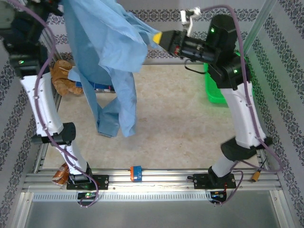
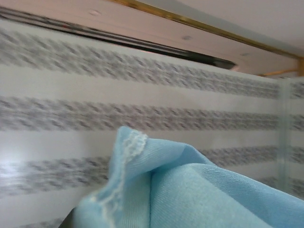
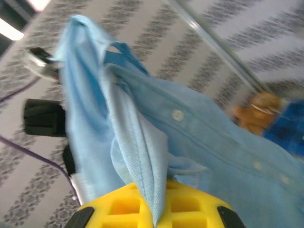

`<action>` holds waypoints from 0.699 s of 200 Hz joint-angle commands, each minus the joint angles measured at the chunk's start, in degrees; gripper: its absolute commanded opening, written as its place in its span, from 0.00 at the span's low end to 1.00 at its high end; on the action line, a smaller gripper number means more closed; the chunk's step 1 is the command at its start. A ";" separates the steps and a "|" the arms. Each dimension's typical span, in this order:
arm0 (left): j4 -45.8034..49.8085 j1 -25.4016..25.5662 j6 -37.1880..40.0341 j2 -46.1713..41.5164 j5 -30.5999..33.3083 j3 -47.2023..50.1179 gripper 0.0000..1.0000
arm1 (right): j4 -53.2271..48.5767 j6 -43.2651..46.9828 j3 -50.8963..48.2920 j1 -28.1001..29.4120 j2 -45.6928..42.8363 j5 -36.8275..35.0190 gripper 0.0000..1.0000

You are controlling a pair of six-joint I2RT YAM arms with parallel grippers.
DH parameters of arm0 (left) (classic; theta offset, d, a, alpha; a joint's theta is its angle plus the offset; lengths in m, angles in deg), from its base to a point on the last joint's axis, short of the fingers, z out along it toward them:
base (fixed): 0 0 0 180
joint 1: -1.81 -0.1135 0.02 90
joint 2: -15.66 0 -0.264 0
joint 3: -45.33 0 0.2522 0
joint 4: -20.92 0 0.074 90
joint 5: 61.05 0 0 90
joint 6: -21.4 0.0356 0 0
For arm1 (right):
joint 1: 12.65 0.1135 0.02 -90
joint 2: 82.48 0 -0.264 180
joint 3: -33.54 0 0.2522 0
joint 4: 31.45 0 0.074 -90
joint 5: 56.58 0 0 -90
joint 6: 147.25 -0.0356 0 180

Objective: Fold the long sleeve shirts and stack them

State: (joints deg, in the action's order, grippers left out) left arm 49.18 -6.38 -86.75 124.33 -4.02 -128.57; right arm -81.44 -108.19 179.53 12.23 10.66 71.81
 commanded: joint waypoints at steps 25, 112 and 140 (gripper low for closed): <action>0.64 17.06 9.42 17.53 8.11 -0.44 0.06 | -10.59 4.47 -33.79 -22.10 -16.68 -5.18 0.00; 29.38 27.49 11.68 20.51 25.88 2.67 1.00 | -14.69 22.38 -54.91 -32.46 -22.18 -27.78 0.71; 48.60 25.58 11.78 6.69 31.10 18.93 1.00 | -16.90 26.02 -52.14 -24.15 -22.40 -32.28 0.77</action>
State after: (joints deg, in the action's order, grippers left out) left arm 79.63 21.42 -76.31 150.40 18.36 -118.47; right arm -96.72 -87.60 124.05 -18.17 -10.17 46.46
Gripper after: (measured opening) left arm 0.994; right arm 0.757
